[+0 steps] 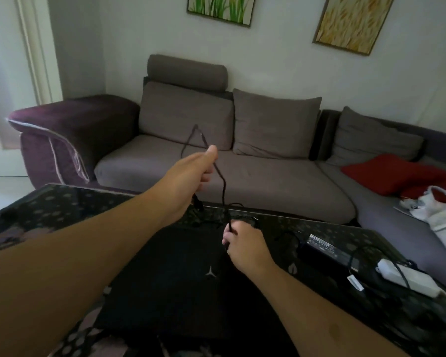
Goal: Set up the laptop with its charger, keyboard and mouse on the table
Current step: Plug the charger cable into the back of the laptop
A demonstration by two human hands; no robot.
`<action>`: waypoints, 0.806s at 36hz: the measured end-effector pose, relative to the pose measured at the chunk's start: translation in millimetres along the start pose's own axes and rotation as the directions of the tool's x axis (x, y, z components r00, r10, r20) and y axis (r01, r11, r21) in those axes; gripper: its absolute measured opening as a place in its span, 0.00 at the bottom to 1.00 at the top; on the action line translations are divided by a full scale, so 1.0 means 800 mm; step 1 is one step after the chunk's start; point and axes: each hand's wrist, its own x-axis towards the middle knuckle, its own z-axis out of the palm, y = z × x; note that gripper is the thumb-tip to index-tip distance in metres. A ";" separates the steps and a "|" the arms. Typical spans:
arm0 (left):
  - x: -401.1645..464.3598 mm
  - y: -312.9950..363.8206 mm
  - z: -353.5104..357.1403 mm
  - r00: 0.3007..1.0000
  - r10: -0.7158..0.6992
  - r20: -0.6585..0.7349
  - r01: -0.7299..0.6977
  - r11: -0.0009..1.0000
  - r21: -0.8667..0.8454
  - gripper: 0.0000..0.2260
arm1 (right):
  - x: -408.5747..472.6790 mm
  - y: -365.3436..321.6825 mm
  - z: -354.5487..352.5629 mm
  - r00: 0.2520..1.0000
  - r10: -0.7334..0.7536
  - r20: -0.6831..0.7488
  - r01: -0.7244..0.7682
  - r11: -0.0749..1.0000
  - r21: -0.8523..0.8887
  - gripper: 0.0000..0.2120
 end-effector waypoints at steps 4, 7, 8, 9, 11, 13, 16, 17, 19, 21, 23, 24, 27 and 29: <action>0.004 -0.055 0.003 0.996 -0.083 0.019 0.071 0.933 0.352 0.18 | 0.041 0.024 0.000 0.989 0.095 -0.115 -0.057 0.952 0.301 0.08; 0.010 -0.103 -0.001 0.984 -0.171 0.041 0.092 0.703 0.705 0.11 | 0.060 0.041 -0.001 0.980 0.169 -0.102 -0.110 0.897 0.427 0.11; 0.012 -0.118 -0.001 0.973 -0.225 0.052 0.096 0.599 0.795 0.15 | 0.064 0.044 0.000 0.977 0.186 -0.101 -0.125 0.892 0.435 0.11; 0.016 -0.134 -0.002 0.958 -0.279 0.062 0.091 0.502 0.860 0.22 | 0.068 0.049 0.001 0.973 0.205 -0.109 -0.138 0.888 0.438 0.11; 0.021 -0.152 -0.002 0.945 -0.320 0.068 0.063 0.381 0.922 0.35 | 0.075 0.058 0.005 0.962 0.245 -0.119 -0.156 0.854 0.496 0.12; 0.027 -0.160 -0.002 0.949 -0.309 0.066 0.052 0.359 0.932 0.40 | 0.079 0.064 0.008 0.957 0.268 -0.110 -0.161 0.808 0.567 0.12; 0.042 -0.161 0.002 0.934 -0.351 0.073 0.038 0.300 0.953 0.44 | 0.081 0.069 0.008 0.962 0.263 -0.079 -0.166 0.784 0.598 0.09; 0.048 -0.160 0.002 0.918 -0.391 0.066 0.037 0.249 0.968 0.46 | 0.080 0.070 0.007 0.966 0.250 -0.071 -0.159 0.787 0.596 0.08; 0.058 -0.158 0.001 0.865 -0.500 0.044 0.070 0.207 0.976 0.51 | 0.074 0.069 0.007 0.970 0.239 -0.053 -0.166 0.803 0.573 0.09; 0.066 -0.156 -0.001 0.831 -0.556 0.035 0.121 0.241 0.963 0.52 | 0.069 0.067 0.006 0.969 0.245 -0.042 -0.181 0.813 0.554 0.11; 0.072 -0.156 -0.001 0.836 -0.548 0.030 0.143 0.271 0.952 0.50 | 0.068 0.063 0.006 0.966 0.257 -0.039 -0.193 0.808 0.557 0.10; 0.073 -0.157 0.000 0.843 -0.536 0.031 0.147 0.286 0.947 0.49 | 0.067 0.061 0.006 0.963 0.265 -0.040 -0.198 0.803 0.563 0.10; 0.075 -0.160 0.001 0.858 -0.512 0.037 0.156 0.330 0.931 0.48 | 0.064 0.056 0.005 0.959 0.279 -0.051 -0.200 0.794 0.575 0.09; 0.074 -0.157 0.000 0.854 -0.518 0.046 0.156 0.340 0.927 0.49 | 0.061 0.054 0.005 0.960 0.274 -0.053 -0.195 0.795 0.574 0.09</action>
